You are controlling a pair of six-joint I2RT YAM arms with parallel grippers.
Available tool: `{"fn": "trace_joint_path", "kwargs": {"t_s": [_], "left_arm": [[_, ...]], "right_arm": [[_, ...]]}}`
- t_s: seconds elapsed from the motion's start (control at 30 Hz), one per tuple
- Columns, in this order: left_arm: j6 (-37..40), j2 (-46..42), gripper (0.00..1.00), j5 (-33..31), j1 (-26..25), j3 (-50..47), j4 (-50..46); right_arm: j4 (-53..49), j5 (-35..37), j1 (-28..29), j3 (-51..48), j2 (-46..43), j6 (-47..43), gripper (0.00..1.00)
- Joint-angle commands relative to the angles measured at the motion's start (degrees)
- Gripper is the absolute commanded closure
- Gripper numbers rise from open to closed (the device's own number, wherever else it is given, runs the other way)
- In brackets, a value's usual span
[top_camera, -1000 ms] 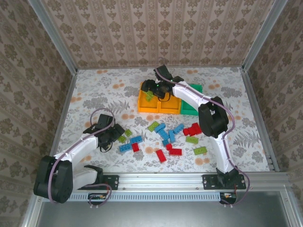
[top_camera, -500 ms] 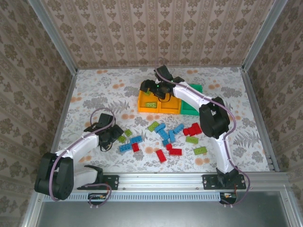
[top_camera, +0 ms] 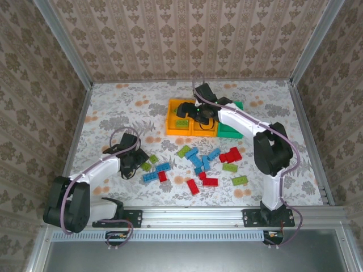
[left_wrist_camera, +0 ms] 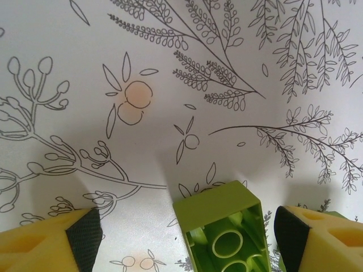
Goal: Sort the legos into containers by color
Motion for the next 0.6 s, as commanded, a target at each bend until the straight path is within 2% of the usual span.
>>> {"fn": "trace_joint_path", "kwargs": {"t_s": [0.0,0.23,0.57], "left_arm": [[-3.04,1.51,0.18,3.82,-1.83,0.38,7.02],[-4.07,2.25,0.21,2.81,-3.36,2.01,6.44],[-5.38,6.38,0.26,3.29,-4.60,3.15,7.70]], "right_arm": [[-1.05,3.79,-0.25,-2.82,-5.87,-3.15,0.09],[-2.79,12.36,-1.79,-13.35,-15.68,-7.30,0.05],[-2.54,13.88,-11.52,-31.61,-30.11,-5.67,0.04]]}}
